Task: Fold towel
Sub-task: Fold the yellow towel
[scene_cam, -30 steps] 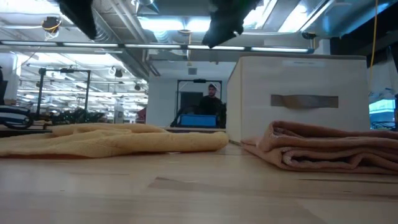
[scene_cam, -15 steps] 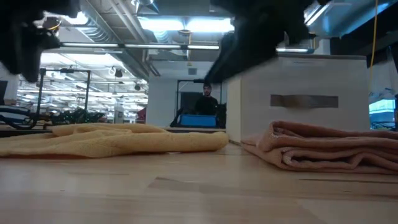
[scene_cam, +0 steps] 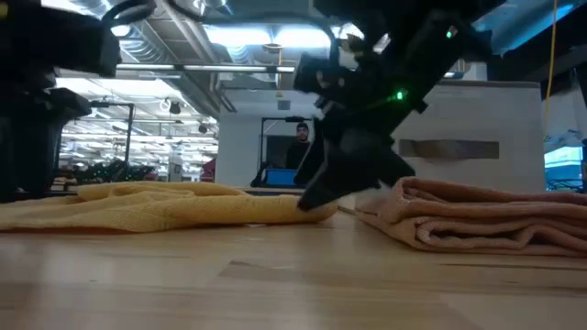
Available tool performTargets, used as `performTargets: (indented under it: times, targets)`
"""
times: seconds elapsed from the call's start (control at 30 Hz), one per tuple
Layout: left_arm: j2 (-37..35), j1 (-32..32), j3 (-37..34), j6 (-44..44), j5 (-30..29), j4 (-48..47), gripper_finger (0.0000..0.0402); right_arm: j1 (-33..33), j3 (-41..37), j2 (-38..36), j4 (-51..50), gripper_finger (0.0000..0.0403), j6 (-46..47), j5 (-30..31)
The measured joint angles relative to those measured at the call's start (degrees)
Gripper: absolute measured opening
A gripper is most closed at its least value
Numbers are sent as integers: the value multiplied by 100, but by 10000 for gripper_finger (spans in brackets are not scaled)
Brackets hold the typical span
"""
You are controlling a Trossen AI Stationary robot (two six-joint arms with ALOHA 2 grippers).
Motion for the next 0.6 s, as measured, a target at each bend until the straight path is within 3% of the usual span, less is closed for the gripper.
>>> performTargets:
  times: [0.13, 0.33, 0.6]
  targets:
    - [199, 7, 0, 47, -282, -6, 166, 11, 4, 169, 89, 261, -457, -182]
    - [268, 7, 0, 66, -513, -15, 166, -68, 17, 363, 795, 261, -1015, 164]
    - [266, 7, 0, 123, -581, -6, 166, -575, 1011, 299, 923, 242, -520, 523]
